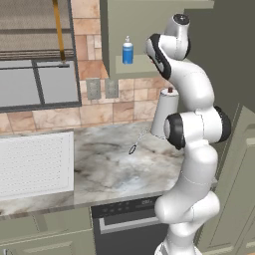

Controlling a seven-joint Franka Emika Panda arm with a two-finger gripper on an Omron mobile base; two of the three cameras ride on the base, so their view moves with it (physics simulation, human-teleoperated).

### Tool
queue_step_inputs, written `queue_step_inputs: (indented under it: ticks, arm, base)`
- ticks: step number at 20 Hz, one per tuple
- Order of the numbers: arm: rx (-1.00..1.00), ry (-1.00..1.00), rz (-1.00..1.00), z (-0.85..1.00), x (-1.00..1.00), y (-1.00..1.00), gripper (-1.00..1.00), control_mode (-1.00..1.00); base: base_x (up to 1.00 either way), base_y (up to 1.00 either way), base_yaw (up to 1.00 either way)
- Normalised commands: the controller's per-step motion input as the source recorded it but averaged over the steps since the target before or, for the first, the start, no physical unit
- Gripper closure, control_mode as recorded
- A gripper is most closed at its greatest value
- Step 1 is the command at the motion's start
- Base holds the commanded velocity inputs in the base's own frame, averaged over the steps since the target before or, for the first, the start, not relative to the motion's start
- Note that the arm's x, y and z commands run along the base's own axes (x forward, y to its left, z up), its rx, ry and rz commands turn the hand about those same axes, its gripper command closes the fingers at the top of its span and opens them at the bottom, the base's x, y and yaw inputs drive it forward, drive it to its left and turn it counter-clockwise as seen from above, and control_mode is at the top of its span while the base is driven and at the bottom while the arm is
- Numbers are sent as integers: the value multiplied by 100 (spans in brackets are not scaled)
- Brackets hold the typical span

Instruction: Pick the bar soap and soap dispenser from the cabinet and place them on the counter.

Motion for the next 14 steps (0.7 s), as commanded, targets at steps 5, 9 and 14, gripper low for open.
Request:
queue_step_inputs:
  ticks: [5,9,14]
  arm:
    - [0,1,0,-16,12,-3,-100,-100]
    - [0,2,0,-19,9,-2,-100,-100]
    - [0,2,0,-23,4,-1,100,-100]
  base:
    - [0,0,0]
    - [0,0,0]
    - [0,0,0]
